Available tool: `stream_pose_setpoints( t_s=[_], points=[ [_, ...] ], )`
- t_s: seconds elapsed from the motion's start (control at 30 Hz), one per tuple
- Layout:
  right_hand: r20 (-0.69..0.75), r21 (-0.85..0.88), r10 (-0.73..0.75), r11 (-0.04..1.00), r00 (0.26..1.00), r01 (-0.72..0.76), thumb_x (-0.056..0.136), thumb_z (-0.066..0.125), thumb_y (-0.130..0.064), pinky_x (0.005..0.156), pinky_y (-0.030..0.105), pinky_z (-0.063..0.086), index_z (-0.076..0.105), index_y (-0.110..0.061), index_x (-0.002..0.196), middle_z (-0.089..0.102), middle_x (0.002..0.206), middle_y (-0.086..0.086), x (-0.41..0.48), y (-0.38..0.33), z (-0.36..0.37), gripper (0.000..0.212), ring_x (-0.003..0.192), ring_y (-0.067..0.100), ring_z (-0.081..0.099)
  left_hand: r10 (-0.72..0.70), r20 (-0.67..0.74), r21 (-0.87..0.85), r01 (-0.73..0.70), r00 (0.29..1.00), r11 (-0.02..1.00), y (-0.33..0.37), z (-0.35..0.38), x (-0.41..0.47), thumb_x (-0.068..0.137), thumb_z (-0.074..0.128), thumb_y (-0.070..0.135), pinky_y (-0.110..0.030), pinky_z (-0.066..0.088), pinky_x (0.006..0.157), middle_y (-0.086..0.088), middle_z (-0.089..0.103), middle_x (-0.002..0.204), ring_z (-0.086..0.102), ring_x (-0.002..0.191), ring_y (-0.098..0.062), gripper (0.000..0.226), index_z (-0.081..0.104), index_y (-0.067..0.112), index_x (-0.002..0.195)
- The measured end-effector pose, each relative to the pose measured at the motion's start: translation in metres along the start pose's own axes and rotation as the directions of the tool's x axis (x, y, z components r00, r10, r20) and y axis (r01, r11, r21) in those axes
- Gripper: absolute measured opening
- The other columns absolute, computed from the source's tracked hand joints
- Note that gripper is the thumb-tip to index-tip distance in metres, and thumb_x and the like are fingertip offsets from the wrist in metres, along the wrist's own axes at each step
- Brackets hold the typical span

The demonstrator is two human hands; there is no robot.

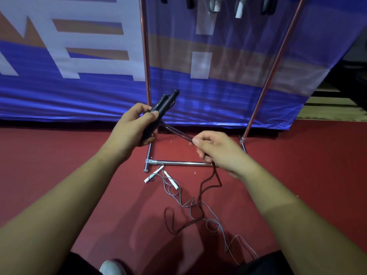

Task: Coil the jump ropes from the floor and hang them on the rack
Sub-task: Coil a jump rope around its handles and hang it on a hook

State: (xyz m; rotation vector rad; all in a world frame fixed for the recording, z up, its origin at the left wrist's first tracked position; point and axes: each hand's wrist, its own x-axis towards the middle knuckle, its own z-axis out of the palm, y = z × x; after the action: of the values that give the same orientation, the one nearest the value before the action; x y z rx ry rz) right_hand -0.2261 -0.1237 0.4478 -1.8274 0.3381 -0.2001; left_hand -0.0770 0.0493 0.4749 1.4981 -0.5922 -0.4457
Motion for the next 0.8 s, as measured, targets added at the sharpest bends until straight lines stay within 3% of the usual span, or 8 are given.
stream_pose_setpoints(
  t_s=[0.13,0.2,0.27,0.37,0.47,0.53,0.67,0.8],
  points=[
    [-0.018,-0.038,0.028,0.999,0.999,-0.029,0.102,0.052,-0.019,0.052,0.022,0.039,0.066,-0.003,0.095,0.054,0.061,-0.002,-0.001,-0.003,-0.004,0.023,0.048,0.011,0.045,0.009,-0.069,0.086,-0.003,0.998,0.996,0.001,-0.01,0.003,0.077,0.063,0.035,-0.022,0.032,0.046,-0.008,0.055,0.061,0.04,0.047,-0.018,0.019,0.05,0.022,0.078],
    [0.009,-0.058,0.034,0.998,0.999,-0.033,0.102,0.052,-0.02,0.05,0.02,0.038,0.066,-0.003,0.096,0.054,0.06,-0.002,-0.003,-0.004,-0.004,0.023,0.048,0.01,0.045,0.047,-0.042,0.217,-0.036,0.998,0.975,-0.002,-0.016,0.004,0.075,0.067,0.045,-0.028,0.036,0.049,-0.004,0.06,0.064,0.043,0.048,-0.02,0.023,0.051,0.028,0.08],
    [0.02,-0.056,0.053,0.997,0.998,-0.052,0.1,0.054,-0.02,0.048,0.02,0.036,0.065,-0.003,0.096,0.053,0.06,-0.003,-0.004,-0.006,-0.003,0.02,0.046,0.007,0.041,0.079,-0.011,0.465,-0.064,0.997,0.883,-0.009,-0.02,0.004,0.079,0.071,0.048,-0.032,0.046,0.055,0.002,0.066,0.068,0.054,0.049,-0.02,0.026,0.051,0.033,0.087],
    [-0.021,-0.166,0.047,0.985,0.999,-0.05,0.095,0.062,-0.02,0.049,0.023,0.038,0.065,-0.011,0.092,0.057,0.059,-0.003,-0.005,-0.013,0.001,0.01,0.045,0.005,0.044,0.158,0.008,0.748,-0.111,0.987,0.654,-0.015,-0.02,0.002,0.086,0.071,0.043,-0.039,0.051,0.065,0.0,0.068,0.079,0.063,0.066,-0.021,0.029,0.049,0.029,0.1],
    [-0.019,-0.259,0.089,0.962,0.996,-0.091,0.096,0.062,-0.02,0.055,0.027,0.041,0.064,-0.014,0.093,0.06,0.06,0.001,-0.007,-0.013,0.003,0.007,0.046,0.008,0.055,0.207,-0.019,0.812,-0.106,0.978,0.573,-0.014,-0.022,0.003,0.087,0.072,0.041,-0.034,0.039,0.063,0.002,0.063,0.086,0.057,0.073,-0.024,0.034,0.048,0.027,0.108],
    [0.0,-0.256,0.117,0.96,0.993,-0.113,0.097,0.058,-0.021,0.059,0.03,0.042,0.064,-0.011,0.096,0.061,0.06,0.002,-0.008,-0.01,0.002,0.011,0.05,0.012,0.061,0.21,-0.017,0.837,-0.101,0.977,0.538,-0.016,-0.023,0.004,0.087,0.072,0.039,-0.035,0.039,0.066,0.001,0.06,0.089,0.056,0.077,-0.028,0.037,0.049,0.024,0.11],
    [-0.033,-0.167,0.151,0.974,0.988,-0.155,0.099,0.053,-0.016,0.051,0.026,0.04,0.06,-0.006,0.092,0.055,0.057,0.001,-0.008,-0.013,0.002,0.014,0.04,0.009,0.045,0.187,0.017,0.878,-0.104,0.982,0.467,-0.028,-0.023,0.007,0.087,0.072,0.035,-0.044,0.049,0.076,-0.009,0.065,0.103,0.061,0.094,-0.036,0.039,0.047,0.02,0.112],
    [0.076,0.061,0.144,0.987,0.987,-0.149,0.097,0.058,-0.011,0.047,0.024,0.031,0.06,-0.006,0.091,0.041,0.053,-0.002,-0.012,-0.024,0.006,0.008,0.038,0.007,0.029,0.166,0.074,0.939,-0.125,0.983,0.319,-0.033,-0.017,0.009,0.088,0.07,0.041,-0.039,0.047,0.07,-0.01,0.067,0.106,0.062,0.097,-0.037,0.04,0.051,0.021,0.117]
  ],
)
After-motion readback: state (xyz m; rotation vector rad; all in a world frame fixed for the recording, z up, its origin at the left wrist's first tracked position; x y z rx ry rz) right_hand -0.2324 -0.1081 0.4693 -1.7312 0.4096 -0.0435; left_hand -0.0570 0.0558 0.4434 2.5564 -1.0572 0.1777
